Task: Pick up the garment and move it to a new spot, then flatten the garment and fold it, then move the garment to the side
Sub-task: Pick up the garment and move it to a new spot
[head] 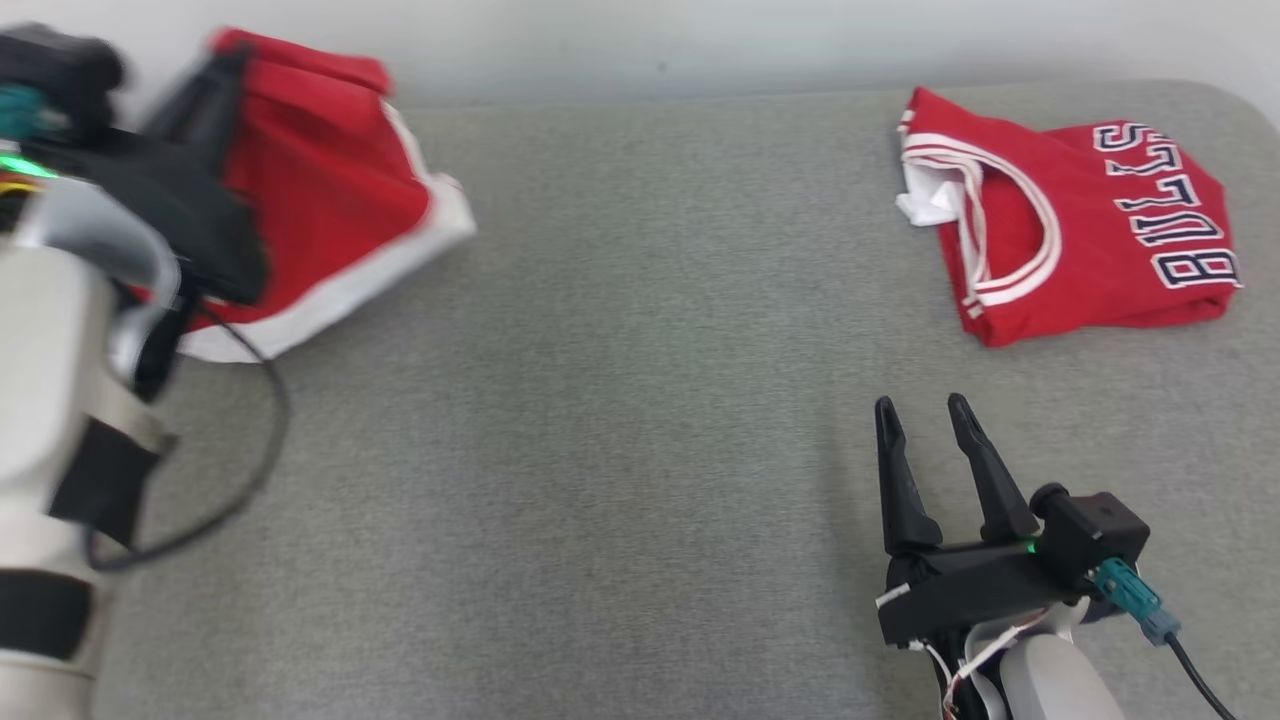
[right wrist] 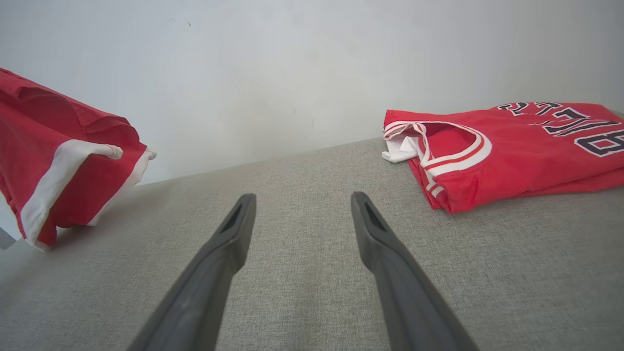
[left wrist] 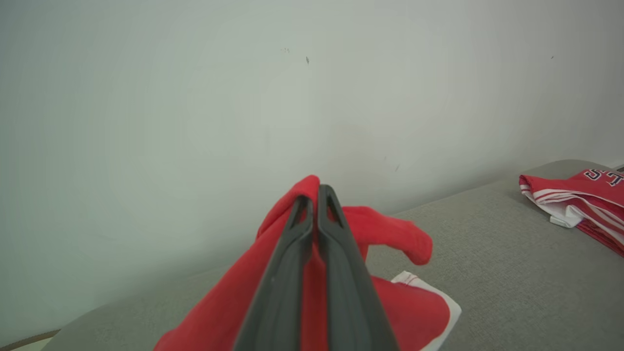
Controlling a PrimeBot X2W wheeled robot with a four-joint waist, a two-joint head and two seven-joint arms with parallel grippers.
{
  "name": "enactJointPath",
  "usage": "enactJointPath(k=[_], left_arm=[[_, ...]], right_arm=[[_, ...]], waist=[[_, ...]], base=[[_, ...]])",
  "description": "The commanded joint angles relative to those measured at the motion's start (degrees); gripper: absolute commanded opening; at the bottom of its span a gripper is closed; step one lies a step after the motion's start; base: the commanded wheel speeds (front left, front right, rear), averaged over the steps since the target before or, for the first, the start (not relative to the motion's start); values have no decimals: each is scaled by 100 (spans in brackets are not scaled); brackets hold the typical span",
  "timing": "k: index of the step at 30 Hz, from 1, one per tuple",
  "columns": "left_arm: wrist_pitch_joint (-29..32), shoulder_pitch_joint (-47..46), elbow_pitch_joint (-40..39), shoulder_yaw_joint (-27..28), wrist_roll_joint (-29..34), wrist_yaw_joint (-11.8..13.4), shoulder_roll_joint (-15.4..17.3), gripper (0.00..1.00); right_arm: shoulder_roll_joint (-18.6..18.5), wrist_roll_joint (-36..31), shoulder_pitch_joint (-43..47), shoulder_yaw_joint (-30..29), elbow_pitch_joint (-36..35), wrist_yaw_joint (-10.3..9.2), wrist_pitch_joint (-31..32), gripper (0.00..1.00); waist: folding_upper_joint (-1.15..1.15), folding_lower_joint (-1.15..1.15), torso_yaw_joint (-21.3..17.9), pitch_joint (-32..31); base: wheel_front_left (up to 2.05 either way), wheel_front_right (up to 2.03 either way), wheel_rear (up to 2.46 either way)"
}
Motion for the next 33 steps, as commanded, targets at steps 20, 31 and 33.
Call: enactJointPath(k=[20,31,33], left_arm=[[575,1728,-2501,-1294,-305,522,-1491,0],[203,2273,-2314,-2195,-704,666,-1733,0],[63,2335,-2208,-2322,-816,686,-1734,0]], right_arm=[[33,54,248,-248,-60,3,-9,100],[34,57,326,-331,-27,3,-9,100],[34,59,345,-336,-9,3,-9,100]], waist=[[0,1,-663,-180],[0,1,-732,-280],[0,1,-719,-316]], base=[[0,0,0],[0,0,0],[0,0,0]])
